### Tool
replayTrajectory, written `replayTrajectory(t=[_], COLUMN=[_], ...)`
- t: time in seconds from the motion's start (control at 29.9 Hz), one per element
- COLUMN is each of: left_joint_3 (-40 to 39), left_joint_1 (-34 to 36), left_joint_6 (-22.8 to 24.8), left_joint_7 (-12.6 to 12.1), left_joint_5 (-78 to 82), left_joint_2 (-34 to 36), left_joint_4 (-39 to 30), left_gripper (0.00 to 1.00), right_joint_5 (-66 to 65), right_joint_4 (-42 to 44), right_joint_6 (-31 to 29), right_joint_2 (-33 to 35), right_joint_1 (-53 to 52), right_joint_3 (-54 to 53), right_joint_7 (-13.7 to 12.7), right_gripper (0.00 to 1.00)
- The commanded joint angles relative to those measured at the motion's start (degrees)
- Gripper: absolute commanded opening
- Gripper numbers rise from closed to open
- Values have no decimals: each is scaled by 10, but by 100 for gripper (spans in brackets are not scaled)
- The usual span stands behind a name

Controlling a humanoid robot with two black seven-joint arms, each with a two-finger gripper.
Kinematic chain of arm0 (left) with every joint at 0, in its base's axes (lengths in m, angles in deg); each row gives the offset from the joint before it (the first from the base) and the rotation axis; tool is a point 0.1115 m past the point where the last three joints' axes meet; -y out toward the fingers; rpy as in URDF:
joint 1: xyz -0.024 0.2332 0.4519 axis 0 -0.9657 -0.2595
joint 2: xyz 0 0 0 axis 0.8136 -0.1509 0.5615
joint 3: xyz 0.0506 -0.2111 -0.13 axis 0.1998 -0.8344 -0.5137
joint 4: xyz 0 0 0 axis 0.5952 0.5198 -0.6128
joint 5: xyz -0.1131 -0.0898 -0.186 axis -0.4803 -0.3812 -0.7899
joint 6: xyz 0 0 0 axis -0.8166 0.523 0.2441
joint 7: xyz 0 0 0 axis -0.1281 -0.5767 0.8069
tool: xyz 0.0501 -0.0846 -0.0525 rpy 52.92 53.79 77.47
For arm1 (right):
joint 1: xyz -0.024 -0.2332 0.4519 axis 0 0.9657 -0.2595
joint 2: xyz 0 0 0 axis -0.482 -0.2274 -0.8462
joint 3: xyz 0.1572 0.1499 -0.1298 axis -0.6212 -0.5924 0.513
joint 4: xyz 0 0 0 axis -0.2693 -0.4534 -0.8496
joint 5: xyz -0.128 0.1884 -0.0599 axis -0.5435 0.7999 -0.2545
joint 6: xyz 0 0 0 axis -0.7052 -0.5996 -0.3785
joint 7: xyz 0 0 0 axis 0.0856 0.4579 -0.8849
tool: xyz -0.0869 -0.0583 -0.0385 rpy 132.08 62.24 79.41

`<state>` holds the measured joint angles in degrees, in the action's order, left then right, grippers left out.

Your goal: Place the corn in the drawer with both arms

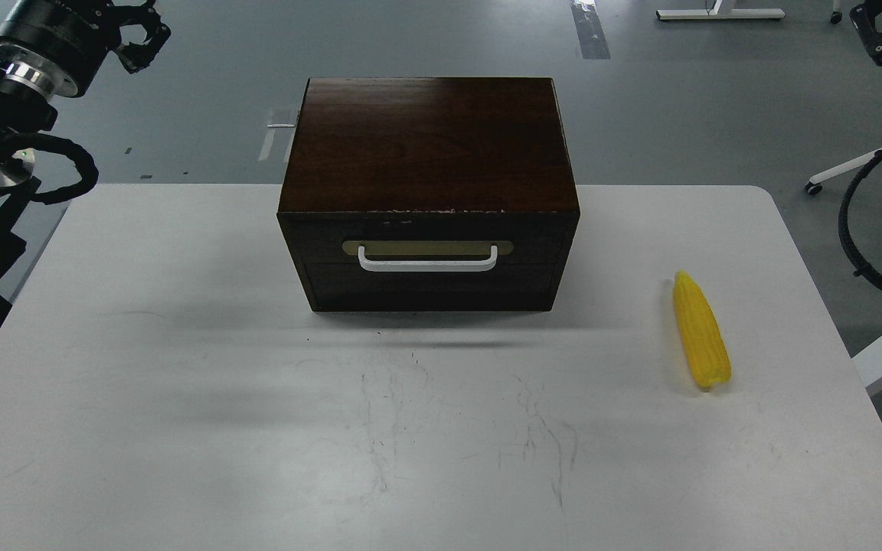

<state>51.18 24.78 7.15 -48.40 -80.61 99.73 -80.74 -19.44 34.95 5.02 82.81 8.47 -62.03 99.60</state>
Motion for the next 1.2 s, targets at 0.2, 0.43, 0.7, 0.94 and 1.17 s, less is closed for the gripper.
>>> replayTrajectory(t=[0.2,0.43,0.7,0.94,1.17], left_joint_3=[4,9,8,7,32], left_joint_1=[2,3,3,19,73], left_joint_6=[0,0,0,0,0], left_joint_7=[-7,-5,-1,0,2], left_joint_5=[3,7,165,446,756], left_joint_2=[-6,15,117,180,176], left_joint_4=[3,-5,-115,-327,-502], left_gripper=[98,98,95,93,90], right_joint_5=[0,2,2,3,3], right_joint_4=[0,-8,-7,-8,-2], right_joint_6=[0,0,0,0,0], right_joint_2=[2,20,38,37,33], right_joint_1=[1,1,2,2,3], right_joint_3=[-2,-7,-10,-12,-12], right_joint_7=[1,4,8,9,9], right_gripper=[100,100,100,100,100])
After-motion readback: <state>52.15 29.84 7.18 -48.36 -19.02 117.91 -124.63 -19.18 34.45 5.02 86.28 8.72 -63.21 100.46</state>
